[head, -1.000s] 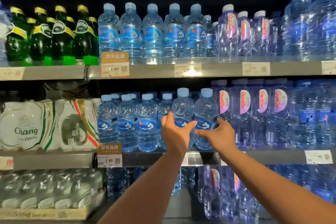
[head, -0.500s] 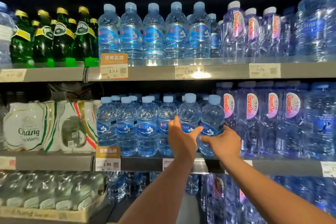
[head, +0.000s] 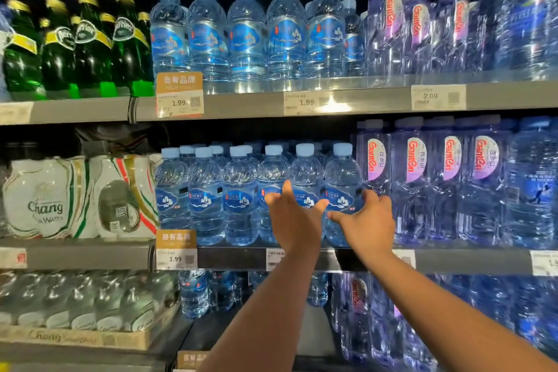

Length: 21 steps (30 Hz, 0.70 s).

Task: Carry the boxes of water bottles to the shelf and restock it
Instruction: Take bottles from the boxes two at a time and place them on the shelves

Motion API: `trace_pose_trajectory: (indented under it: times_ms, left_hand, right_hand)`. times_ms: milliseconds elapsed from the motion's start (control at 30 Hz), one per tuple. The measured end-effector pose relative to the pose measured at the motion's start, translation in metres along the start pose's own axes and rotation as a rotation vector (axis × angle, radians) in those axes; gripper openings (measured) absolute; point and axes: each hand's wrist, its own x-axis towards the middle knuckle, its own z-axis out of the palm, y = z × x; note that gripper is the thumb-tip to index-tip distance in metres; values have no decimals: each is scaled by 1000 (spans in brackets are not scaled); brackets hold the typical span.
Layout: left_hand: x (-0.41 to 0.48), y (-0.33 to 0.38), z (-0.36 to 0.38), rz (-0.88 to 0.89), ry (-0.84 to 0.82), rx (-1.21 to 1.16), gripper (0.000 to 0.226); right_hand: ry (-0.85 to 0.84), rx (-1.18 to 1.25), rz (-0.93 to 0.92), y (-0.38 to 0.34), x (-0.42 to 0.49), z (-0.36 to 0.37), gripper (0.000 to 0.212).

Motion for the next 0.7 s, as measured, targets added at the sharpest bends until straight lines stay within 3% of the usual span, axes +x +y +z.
trace_pose_trajectory:
  times_ms: [100, 500, 700]
  left_hand:
    - [2, -1, 1, 49, 11, 31, 88]
    - [-2, -18, 7, 73, -2, 29, 73]
    - [-5, -23, 6, 86, 3, 87, 74]
  right_hand:
    - [-2, -37, -1, 0, 5, -1, 81]
    - [-19, -11, 17, 5, 2, 4, 55]
    - [9, -12, 87, 3, -2, 8, 64]
